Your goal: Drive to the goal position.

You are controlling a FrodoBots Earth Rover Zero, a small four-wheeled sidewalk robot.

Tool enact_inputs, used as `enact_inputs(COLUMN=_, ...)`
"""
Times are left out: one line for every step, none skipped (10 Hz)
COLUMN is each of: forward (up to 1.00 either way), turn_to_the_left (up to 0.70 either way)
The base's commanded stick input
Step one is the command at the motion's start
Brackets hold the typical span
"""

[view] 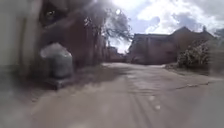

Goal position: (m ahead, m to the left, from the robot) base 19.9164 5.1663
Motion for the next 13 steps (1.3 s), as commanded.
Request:
enact_inputs(forward=1.0, turn_to_the_left=0.0)
enact_inputs(forward=1.0, turn_to_the_left=0.0)
enact_inputs(forward=1.0, turn_to_the_left=0.0)
enact_inputs(forward=1.0, turn_to_the_left=0.0)
enact_inputs(forward=1.0, turn_to_the_left=0.0)
enact_inputs(forward=1.0, turn_to_the_left=0.0)
enact_inputs(forward=1.0, turn_to_the_left=0.0)
enact_inputs(forward=1.0, turn_to_the_left=0.0)
enact_inputs(forward=1.0, turn_to_the_left=0.0)
enact_inputs(forward=1.0, turn_to_the_left=0.0)
enact_inputs(forward=1.0, turn_to_the_left=-0.03)
enact_inputs(forward=1.0, turn_to_the_left=-0.25)
enact_inputs(forward=1.0, turn_to_the_left=-0.38)
